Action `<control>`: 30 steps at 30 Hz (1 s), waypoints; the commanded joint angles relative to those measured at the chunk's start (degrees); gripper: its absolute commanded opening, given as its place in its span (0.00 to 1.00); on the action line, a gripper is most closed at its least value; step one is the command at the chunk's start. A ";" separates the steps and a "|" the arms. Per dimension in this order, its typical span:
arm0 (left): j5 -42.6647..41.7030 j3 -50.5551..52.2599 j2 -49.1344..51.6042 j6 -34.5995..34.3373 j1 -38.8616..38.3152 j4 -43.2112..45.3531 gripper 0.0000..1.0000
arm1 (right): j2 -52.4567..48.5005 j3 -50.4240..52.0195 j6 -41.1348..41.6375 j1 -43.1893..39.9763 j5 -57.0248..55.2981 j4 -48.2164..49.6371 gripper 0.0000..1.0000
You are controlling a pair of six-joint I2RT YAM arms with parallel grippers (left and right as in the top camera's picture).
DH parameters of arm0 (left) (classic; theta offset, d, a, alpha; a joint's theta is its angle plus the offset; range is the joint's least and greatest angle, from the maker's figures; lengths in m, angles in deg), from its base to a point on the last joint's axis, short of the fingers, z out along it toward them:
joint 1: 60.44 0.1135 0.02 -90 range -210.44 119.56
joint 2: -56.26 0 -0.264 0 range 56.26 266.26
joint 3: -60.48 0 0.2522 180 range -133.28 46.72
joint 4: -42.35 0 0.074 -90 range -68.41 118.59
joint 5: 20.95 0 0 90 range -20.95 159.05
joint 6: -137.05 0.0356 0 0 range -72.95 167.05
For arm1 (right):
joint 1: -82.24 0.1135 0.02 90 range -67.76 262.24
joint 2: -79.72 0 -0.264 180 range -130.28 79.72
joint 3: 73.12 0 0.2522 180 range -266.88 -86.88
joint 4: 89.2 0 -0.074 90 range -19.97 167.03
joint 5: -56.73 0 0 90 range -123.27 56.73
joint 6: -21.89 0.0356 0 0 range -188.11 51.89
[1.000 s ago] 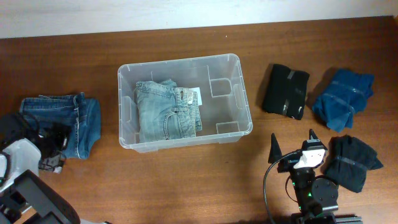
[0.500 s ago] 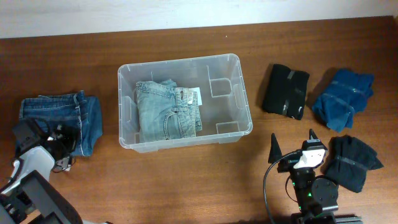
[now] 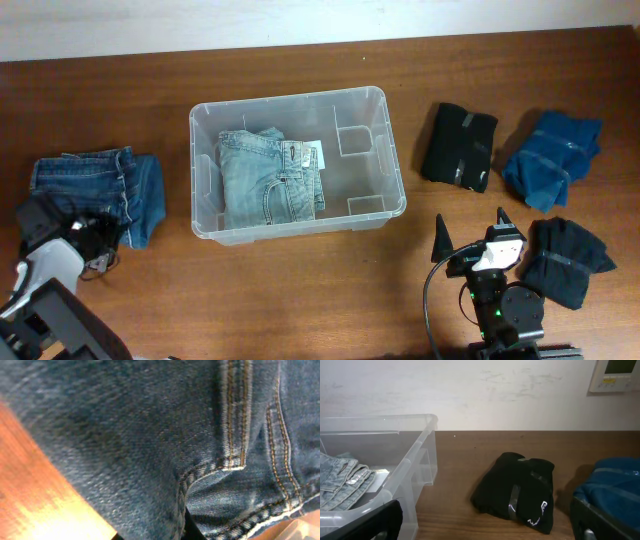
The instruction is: Pack container
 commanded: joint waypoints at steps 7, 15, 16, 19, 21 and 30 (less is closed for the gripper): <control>4.85 1.11 -12.00 13.51 5.29 -4.39 0.01 | 0.44 0.42 0.02 -0.26 -0.70 -0.20 0.98; -5.73 -1.92 -13.27 15.61 3.30 -2.27 0.01 | 0.44 0.42 0.02 -0.26 -0.70 -0.20 0.98; -5.90 -2.93 -13.92 15.61 3.15 -3.02 0.01 | 0.44 0.42 0.02 -0.26 -0.70 -0.20 0.98; -5.81 -6.69 -16.39 15.63 2.80 -5.68 0.01 | 0.44 0.42 0.02 -0.26 -0.70 -0.20 0.98; -5.88 -8.90 -17.92 15.61 2.58 -6.95 0.01 | 0.44 0.42 0.02 -0.26 -0.70 -0.20 0.99; -11.43 -18.25 -21.35 15.61 -1.09 -8.17 0.01 | 0.44 0.42 0.02 -0.26 -0.70 -0.20 0.99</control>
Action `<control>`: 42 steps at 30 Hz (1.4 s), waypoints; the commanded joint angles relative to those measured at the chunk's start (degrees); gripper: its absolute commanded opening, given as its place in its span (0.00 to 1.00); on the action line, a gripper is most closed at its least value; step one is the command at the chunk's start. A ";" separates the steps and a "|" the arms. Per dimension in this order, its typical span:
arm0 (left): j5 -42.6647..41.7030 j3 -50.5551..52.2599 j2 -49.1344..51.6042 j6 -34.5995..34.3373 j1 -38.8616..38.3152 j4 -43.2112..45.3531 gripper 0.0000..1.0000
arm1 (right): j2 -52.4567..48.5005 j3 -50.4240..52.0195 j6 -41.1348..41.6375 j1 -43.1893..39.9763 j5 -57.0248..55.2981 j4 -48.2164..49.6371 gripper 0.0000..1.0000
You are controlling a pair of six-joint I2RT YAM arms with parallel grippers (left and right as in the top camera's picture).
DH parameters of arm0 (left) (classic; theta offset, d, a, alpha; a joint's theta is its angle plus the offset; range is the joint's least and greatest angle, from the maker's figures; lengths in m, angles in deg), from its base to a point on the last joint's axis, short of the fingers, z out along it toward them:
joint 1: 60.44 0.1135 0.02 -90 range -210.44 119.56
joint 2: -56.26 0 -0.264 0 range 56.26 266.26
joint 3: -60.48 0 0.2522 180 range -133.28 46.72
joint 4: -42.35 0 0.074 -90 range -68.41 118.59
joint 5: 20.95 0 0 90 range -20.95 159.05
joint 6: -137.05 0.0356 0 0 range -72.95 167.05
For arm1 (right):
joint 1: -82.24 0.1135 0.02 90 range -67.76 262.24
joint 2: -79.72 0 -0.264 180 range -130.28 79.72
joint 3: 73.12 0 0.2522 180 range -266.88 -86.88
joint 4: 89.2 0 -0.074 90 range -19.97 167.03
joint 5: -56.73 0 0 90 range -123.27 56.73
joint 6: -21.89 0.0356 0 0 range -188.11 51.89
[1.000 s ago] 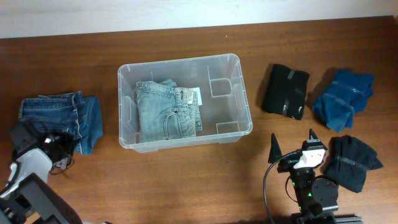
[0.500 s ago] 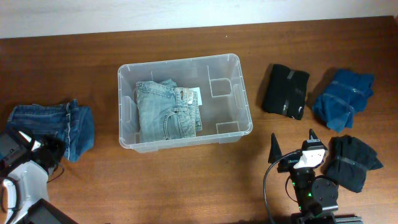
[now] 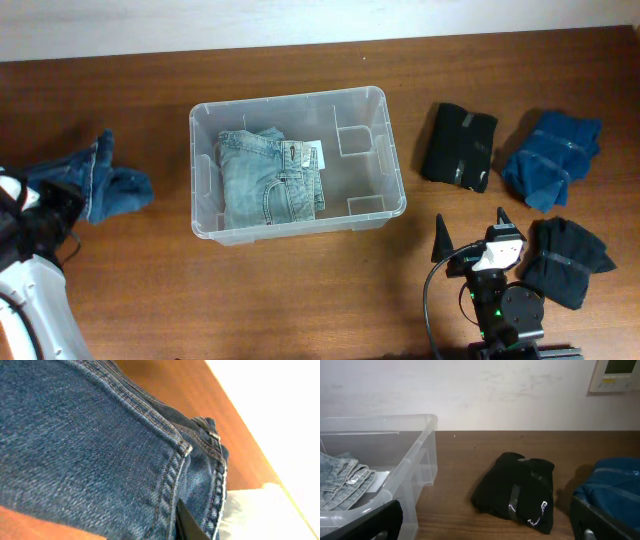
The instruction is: Pack container
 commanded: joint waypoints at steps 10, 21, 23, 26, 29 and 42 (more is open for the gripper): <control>-15.67 -24.37 -3.02 2.32 -15.04 -5.18 0.01 | 0.44 0.42 0.02 -0.26 -0.70 -0.20 0.99; -17.22 -27.10 1.86 3.54 -43.95 1.03 0.01 | 0.44 0.42 0.02 -0.26 -0.70 -0.20 0.98; -17.20 -27.10 5.46 3.56 -49.35 3.23 0.00 | 0.44 0.42 0.02 -0.26 -0.70 -0.20 0.99; -17.20 -27.10 9.51 5.46 -53.55 4.35 0.01 | 0.44 0.42 0.02 -0.26 -0.70 -0.20 0.99; -17.20 -27.10 13.60 8.70 -57.24 4.39 0.01 | 0.44 0.42 0.02 -0.26 -0.70 -0.20 0.98; -19.58 -27.08 21.27 15.21 -60.41 -0.74 0.00 | 0.44 0.42 0.02 -0.26 -0.70 -0.20 0.99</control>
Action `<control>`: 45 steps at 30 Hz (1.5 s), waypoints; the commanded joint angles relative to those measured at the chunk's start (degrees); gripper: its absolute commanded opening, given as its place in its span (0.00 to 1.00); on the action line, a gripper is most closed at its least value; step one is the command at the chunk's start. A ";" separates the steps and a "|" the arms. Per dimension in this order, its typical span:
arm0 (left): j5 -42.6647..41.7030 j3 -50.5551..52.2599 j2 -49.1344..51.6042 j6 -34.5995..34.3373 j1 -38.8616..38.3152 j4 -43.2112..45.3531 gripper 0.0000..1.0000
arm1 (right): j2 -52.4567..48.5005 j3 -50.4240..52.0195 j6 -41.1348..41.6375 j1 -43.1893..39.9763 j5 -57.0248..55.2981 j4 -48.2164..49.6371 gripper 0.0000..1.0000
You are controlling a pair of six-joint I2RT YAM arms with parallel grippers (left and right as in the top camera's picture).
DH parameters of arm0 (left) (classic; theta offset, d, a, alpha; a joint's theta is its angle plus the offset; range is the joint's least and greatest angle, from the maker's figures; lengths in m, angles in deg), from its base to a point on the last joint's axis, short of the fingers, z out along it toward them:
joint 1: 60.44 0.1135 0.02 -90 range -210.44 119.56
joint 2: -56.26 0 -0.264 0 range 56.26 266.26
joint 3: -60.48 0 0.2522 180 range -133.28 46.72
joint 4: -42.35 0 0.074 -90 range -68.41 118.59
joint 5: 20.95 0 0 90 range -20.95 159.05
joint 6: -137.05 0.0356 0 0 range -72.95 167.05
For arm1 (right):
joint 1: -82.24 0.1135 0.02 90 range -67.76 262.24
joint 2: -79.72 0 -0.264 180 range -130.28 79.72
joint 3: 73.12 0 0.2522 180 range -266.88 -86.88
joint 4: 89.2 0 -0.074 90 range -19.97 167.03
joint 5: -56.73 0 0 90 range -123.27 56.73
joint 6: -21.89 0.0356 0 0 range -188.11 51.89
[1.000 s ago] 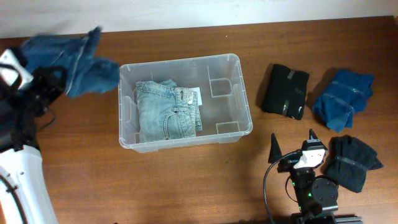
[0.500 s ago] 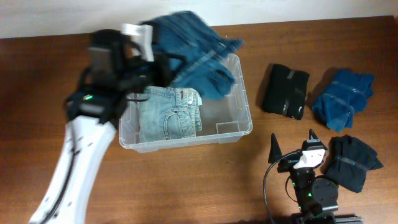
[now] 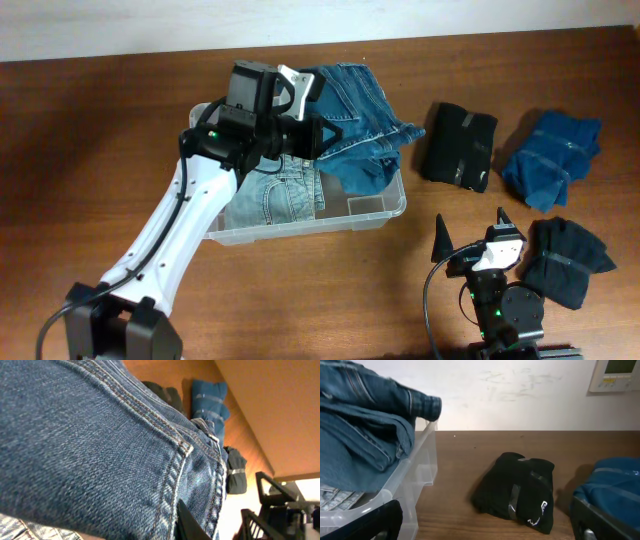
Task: Pack container
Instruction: 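Carry the dark-blue jeans with the left gripper over the box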
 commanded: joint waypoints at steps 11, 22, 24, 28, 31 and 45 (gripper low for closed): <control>-9.53 -2.51 0.44 13.92 -8.44 -3.74 0.01 | 0.44 0.42 -0.02 -0.26 -0.70 -0.20 0.98; 12.87 -2.51 0.48 14.53 -8.44 -13.16 0.01 | 0.44 0.42 0.00 -0.26 -0.70 -0.20 0.99; 16.31 -2.49 0.55 14.56 -8.44 -14.01 0.01 | 0.44 0.42 -0.02 -0.26 -0.70 -0.20 0.98; 20.06 -2.49 0.83 14.56 -8.44 -15.02 0.01 | 0.44 0.42 -0.02 -0.26 -0.70 -0.20 0.98; 20.09 -2.49 2.25 14.71 -8.44 -16.11 0.00 | 0.44 0.42 0.00 -0.26 -0.70 -0.20 0.98; 33.40 -2.58 3.43 17.14 -8.46 -20.31 0.00 | 0.44 0.42 -0.02 -0.26 -0.70 -0.20 0.99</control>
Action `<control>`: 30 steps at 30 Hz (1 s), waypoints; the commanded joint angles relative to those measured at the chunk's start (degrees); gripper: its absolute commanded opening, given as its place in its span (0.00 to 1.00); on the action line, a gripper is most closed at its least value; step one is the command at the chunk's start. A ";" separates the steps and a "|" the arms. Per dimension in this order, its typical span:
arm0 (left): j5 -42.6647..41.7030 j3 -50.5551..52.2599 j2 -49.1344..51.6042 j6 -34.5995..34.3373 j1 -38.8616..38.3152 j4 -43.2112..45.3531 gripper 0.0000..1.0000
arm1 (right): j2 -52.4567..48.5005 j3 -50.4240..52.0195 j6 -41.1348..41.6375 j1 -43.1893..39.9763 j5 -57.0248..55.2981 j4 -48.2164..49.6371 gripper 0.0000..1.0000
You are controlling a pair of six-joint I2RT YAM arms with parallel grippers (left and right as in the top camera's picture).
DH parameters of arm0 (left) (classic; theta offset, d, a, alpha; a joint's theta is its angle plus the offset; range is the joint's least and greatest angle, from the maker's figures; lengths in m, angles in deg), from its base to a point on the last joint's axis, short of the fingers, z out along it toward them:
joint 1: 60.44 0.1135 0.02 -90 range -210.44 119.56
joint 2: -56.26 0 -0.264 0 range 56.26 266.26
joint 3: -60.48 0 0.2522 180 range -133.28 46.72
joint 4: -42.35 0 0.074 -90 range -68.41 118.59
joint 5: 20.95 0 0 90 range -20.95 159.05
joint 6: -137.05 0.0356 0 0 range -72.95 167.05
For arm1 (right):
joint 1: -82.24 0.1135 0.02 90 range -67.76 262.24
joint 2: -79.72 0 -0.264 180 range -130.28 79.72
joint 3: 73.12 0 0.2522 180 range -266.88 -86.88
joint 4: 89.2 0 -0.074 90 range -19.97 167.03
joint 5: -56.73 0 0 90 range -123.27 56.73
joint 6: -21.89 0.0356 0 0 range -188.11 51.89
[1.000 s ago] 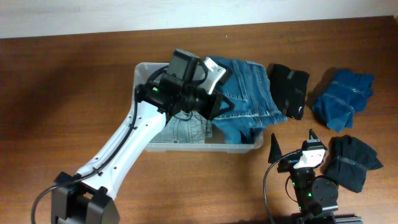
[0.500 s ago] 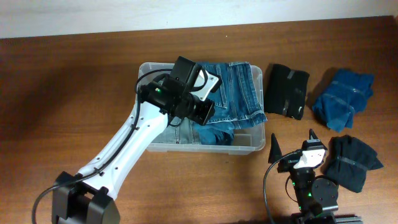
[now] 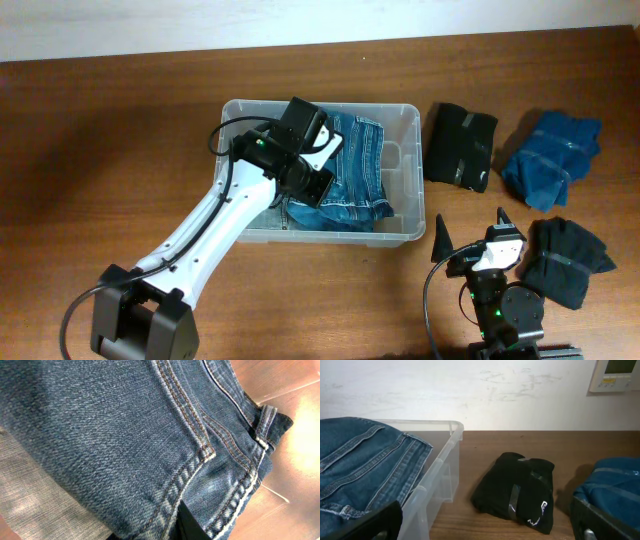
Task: Pack container
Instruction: 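Carry the dark-blue jeans with the left gripper over the box, then lower the dark-blue jeans into the box beside the light-blue jeans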
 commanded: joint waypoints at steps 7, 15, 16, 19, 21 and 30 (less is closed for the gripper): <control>-1.42 -2.64 0.20 1.33 0.37 2.86 0.00 | 0.44 0.42 0.04 -0.26 -0.70 -0.20 0.98; 21.14 -2.60 0.31 1.31 0.37 -1.29 0.64 | 0.44 0.42 0.02 -0.26 -0.70 -0.20 0.98; 23.71 -2.60 0.31 1.31 0.39 -1.36 0.83 | 0.44 0.42 0.02 -0.26 -0.70 -0.20 0.98; 30.25 -3.37 0.26 1.31 0.31 -0.59 0.93 | 0.44 0.42 0.02 -0.26 -0.70 -0.20 0.99; 31.95 -5.97 0.22 1.25 0.31 -0.63 0.93 | 0.44 0.42 0.04 -0.26 -0.70 -0.20 0.99; 18.95 -12.72 1.68 -0.94 -1.51 1.64 0.03 | 0.44 0.42 0.02 -0.26 -0.70 -0.20 0.98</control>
